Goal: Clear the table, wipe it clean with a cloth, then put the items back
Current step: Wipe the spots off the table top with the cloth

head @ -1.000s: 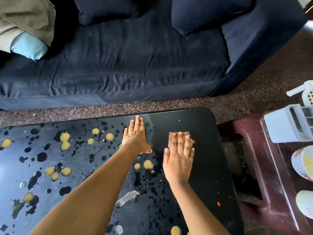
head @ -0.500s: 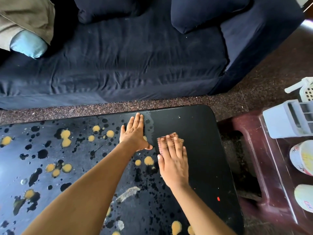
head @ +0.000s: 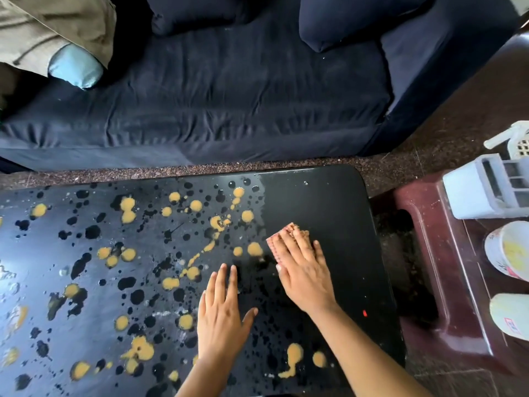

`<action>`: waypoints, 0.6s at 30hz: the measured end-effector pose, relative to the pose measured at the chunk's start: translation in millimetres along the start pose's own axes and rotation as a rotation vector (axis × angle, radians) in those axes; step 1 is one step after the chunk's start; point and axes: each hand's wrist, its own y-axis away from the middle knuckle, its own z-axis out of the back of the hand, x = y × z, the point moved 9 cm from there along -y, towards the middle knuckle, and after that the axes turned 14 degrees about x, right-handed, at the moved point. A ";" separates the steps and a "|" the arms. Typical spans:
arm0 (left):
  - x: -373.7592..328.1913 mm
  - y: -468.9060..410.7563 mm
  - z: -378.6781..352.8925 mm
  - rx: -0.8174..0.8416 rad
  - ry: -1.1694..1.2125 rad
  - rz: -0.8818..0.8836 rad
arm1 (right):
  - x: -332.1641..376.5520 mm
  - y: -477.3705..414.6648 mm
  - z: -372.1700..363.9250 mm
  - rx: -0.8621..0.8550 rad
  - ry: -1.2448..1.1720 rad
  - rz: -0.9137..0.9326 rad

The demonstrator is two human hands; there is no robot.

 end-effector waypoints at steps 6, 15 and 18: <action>-7.2 8.8 -13.3 0.177 -0.021 0.098 | -20.1 24.5 -6.6 -0.037 -0.214 -0.458; -10.9 6.3 -23.4 0.371 -0.166 0.185 | -24.7 39.4 -12.5 -0.023 -0.091 -0.287; -10.7 1.9 -24.9 0.405 -0.179 0.207 | -17.7 40.9 -12.0 -0.089 -0.217 -0.456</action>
